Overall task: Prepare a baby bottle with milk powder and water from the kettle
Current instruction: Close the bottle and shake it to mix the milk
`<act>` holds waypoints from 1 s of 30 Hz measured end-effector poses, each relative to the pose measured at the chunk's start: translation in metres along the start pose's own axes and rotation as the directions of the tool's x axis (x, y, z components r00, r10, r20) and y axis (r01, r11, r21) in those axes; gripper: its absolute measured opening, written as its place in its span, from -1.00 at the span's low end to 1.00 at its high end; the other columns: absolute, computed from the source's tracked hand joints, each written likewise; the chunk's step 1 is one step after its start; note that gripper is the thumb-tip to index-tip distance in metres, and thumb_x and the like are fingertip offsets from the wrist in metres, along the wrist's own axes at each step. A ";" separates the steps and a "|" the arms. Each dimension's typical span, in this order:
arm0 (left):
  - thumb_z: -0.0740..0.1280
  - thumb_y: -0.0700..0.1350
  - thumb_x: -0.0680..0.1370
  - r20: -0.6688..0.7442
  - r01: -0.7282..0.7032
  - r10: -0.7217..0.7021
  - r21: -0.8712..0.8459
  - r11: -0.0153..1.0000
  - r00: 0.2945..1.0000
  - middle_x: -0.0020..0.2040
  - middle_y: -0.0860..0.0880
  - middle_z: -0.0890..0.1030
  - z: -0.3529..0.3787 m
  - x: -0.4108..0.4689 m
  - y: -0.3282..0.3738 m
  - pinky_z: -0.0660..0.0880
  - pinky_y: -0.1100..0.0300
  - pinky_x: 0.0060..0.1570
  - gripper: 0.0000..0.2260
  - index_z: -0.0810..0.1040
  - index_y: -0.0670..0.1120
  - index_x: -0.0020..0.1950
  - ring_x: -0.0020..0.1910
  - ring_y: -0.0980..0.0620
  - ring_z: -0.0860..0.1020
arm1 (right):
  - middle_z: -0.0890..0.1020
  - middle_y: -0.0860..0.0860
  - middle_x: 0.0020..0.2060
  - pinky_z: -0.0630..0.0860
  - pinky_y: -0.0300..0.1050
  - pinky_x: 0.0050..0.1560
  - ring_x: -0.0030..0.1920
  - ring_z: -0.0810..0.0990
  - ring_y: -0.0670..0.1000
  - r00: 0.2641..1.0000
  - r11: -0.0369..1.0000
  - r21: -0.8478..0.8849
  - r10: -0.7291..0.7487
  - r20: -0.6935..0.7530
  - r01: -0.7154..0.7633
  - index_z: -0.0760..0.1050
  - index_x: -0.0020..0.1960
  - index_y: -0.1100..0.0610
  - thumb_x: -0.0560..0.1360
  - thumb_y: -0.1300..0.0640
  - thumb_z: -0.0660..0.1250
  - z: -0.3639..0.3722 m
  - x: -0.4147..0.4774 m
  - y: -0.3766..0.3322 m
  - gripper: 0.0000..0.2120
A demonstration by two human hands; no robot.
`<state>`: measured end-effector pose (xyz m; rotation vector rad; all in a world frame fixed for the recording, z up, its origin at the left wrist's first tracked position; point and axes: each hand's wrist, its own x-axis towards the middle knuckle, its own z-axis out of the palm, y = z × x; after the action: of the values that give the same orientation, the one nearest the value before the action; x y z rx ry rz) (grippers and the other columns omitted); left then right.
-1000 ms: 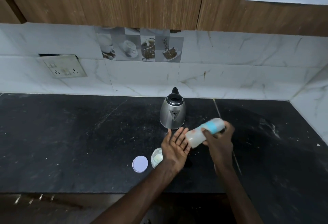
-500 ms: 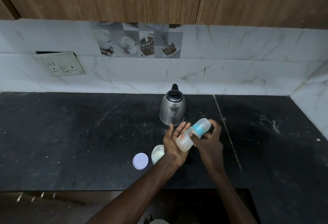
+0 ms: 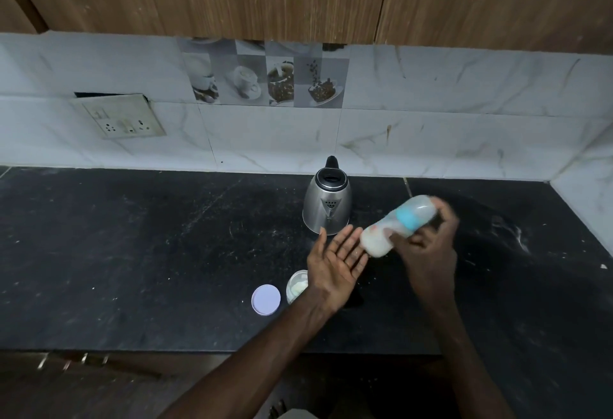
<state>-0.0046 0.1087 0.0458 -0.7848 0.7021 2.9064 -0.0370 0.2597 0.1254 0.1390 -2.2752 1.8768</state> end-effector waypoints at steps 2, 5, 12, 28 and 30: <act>0.22 0.27 0.63 -0.014 -0.010 0.010 0.010 1.000 1.000 0.38 -0.08 0.65 -0.001 0.002 0.004 0.37 0.00 0.49 -0.42 0.55 -0.10 0.48 0.43 -0.07 0.56 | 0.63 -0.02 0.30 0.68 -0.03 0.15 0.10 0.70 -0.16 0.963 0.990 0.140 0.050 -0.266 -0.013 0.18 0.57 -0.10 0.46 0.14 0.59 0.003 -0.003 -0.005 -0.16; 0.30 0.23 0.59 -0.025 0.005 -0.006 -0.037 0.999 1.000 0.39 -0.18 0.63 -0.002 0.004 0.001 0.37 -0.11 0.53 -0.39 0.55 -0.18 0.46 0.43 -0.19 0.55 | 0.72 0.00 0.15 0.67 -0.09 0.04 -0.02 0.74 -0.10 0.997 0.995 -0.058 0.081 0.008 -0.080 0.21 0.51 -0.17 0.40 0.08 0.64 0.023 -0.025 0.001 -0.15; 0.25 0.27 0.61 -0.039 -0.015 0.015 0.006 1.000 0.999 0.39 -0.10 0.64 -0.011 0.005 0.002 0.39 0.00 0.49 -0.41 0.57 -0.11 0.46 0.41 -0.07 0.57 | 0.60 -0.25 0.09 0.69 -0.07 0.14 0.04 0.68 -0.31 0.962 0.992 0.123 0.050 -0.270 -0.017 0.20 0.55 -0.03 0.46 0.14 0.60 0.016 -0.019 -0.013 -0.18; 0.25 0.24 0.62 -0.051 -0.019 0.018 -0.022 1.000 0.999 0.37 -0.14 0.65 -0.012 0.003 0.002 0.32 -0.13 0.56 -0.42 0.56 -0.16 0.44 0.42 -0.14 0.56 | 0.70 -0.03 0.12 0.72 0.10 0.00 -0.02 0.74 -0.06 0.979 0.988 0.019 0.152 -0.139 -0.151 0.27 0.47 -0.21 0.41 0.05 0.63 0.022 -0.039 0.005 -0.22; 0.22 0.27 0.63 -0.056 -0.017 0.017 -0.003 1.000 0.998 0.36 -0.08 0.66 -0.014 -0.001 0.002 0.32 -0.03 0.56 -0.42 0.56 -0.11 0.45 0.42 -0.09 0.57 | 0.68 0.06 0.20 0.73 0.13 -0.08 0.01 0.76 0.05 0.919 0.971 0.190 0.202 -0.338 -0.144 0.23 0.50 -0.16 0.46 0.04 0.60 0.016 -0.030 0.001 -0.24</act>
<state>0.0020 0.1004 0.0363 -0.8680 0.7116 2.9120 -0.0093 0.2427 0.1156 -0.3660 -1.9445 1.9785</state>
